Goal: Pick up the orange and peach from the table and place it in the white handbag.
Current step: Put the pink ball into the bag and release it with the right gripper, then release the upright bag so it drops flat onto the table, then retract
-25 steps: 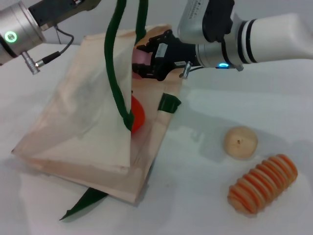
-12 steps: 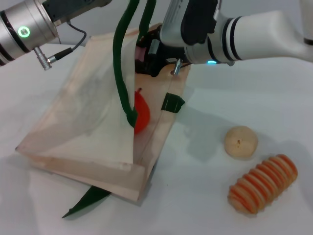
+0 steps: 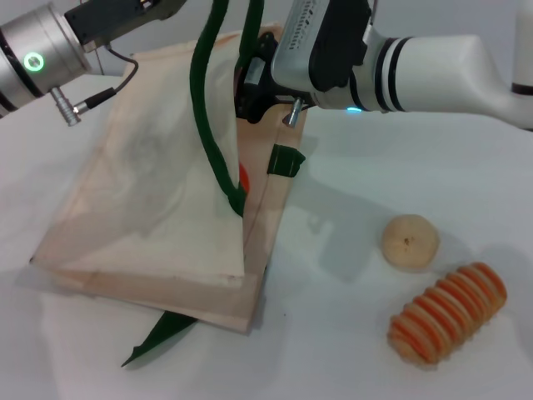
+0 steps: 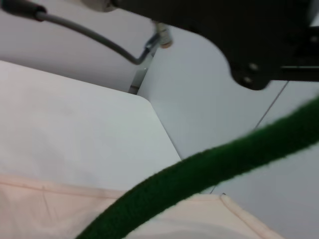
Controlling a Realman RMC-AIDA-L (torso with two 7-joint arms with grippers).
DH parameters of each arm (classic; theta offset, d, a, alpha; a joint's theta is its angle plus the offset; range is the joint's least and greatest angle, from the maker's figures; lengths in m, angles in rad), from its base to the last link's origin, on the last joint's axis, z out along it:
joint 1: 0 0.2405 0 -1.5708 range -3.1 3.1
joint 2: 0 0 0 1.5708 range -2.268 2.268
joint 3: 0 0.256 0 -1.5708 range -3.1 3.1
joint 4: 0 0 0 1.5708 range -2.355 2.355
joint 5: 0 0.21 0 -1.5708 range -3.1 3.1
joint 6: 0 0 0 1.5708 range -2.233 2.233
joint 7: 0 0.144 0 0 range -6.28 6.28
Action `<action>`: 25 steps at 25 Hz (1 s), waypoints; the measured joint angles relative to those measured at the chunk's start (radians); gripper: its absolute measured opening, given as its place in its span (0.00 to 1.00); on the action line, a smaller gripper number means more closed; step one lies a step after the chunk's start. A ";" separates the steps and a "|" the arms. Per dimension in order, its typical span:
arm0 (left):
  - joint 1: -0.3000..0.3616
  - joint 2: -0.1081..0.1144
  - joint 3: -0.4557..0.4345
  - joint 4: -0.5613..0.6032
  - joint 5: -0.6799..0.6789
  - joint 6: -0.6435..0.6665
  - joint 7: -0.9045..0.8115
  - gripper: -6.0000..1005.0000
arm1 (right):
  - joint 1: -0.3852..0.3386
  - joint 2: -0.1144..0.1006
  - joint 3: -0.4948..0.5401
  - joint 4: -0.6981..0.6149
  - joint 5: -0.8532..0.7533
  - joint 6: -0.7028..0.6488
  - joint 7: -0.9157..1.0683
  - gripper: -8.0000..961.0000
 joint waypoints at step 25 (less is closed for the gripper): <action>0.115 0.034 -0.012 0.000 -0.025 0.073 0.009 0.13 | -0.238 -0.026 0.032 -0.149 0.002 -0.056 0.104 0.92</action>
